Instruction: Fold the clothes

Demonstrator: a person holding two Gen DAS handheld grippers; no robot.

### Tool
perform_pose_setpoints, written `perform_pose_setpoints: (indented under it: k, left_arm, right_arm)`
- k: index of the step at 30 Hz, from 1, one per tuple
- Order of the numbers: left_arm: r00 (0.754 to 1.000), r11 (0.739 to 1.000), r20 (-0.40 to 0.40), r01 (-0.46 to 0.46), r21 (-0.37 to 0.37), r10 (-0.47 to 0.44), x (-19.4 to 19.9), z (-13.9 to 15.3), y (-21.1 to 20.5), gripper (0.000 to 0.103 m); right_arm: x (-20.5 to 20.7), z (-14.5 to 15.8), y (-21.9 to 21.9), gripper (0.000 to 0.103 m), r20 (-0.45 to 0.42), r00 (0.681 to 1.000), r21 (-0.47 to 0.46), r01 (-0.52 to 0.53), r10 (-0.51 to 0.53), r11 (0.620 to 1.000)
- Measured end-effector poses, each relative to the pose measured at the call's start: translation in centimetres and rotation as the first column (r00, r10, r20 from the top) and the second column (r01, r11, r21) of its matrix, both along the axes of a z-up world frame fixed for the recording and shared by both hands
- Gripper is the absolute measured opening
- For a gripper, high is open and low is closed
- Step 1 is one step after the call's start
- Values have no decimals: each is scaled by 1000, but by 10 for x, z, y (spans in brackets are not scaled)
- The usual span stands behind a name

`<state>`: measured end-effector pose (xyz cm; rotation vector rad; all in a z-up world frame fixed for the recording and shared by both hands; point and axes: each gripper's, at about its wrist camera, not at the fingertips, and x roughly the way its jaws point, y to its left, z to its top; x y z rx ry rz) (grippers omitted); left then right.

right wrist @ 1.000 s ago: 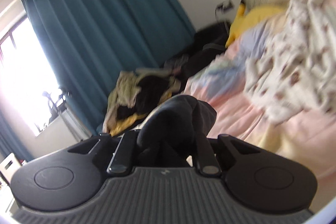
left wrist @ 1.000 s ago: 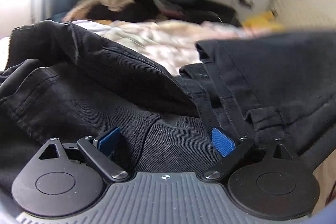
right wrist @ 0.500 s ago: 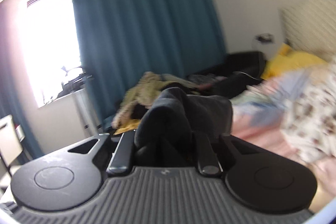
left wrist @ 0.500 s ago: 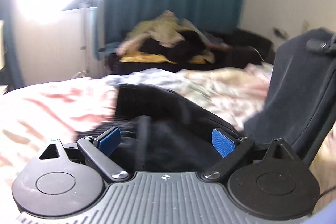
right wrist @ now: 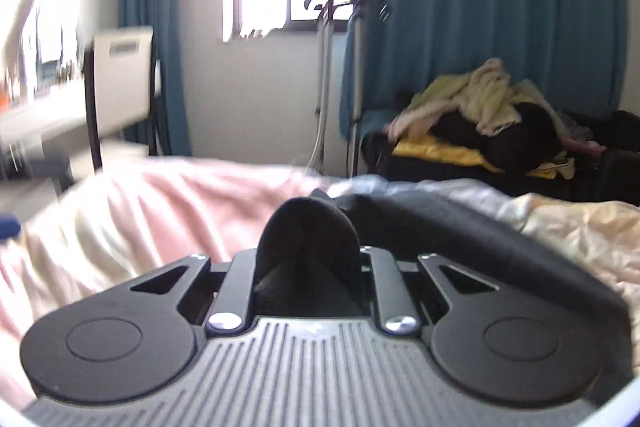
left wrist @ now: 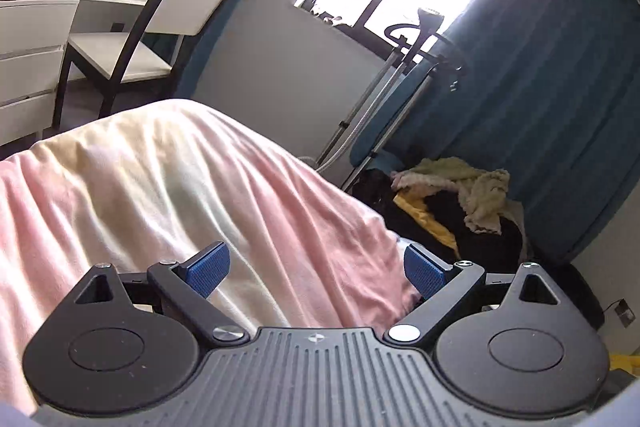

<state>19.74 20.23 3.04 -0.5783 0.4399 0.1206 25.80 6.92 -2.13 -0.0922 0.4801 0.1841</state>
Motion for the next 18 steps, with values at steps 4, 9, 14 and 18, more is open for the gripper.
perform_pose_setpoints:
  k: [4, 9, 14, 18]
  left_arm:
    - [999, 998, -5, 38, 40, -38, 3, -3, -2, 95]
    - [996, 995, 25, 85, 55, -86, 1, -1, -7, 95]
    - [985, 976, 63, 148, 157, -160, -8, 10, -27, 95]
    - [967, 967, 97, 225, 116, -236, -16, 17, -40, 95]
  right_arm:
    - [-12, -18, 13, 28, 34, 998, -84, -51, 54, 995]
    - [-32, -2, 12, 55, 64, 991, -78, -111, 116, 991]
    - [-108, 29, 7, 80, 163, 927, -223, -299, 338, 928]
    - [-148, 52, -51, 80, 110, 942, -204, -291, 318, 935]
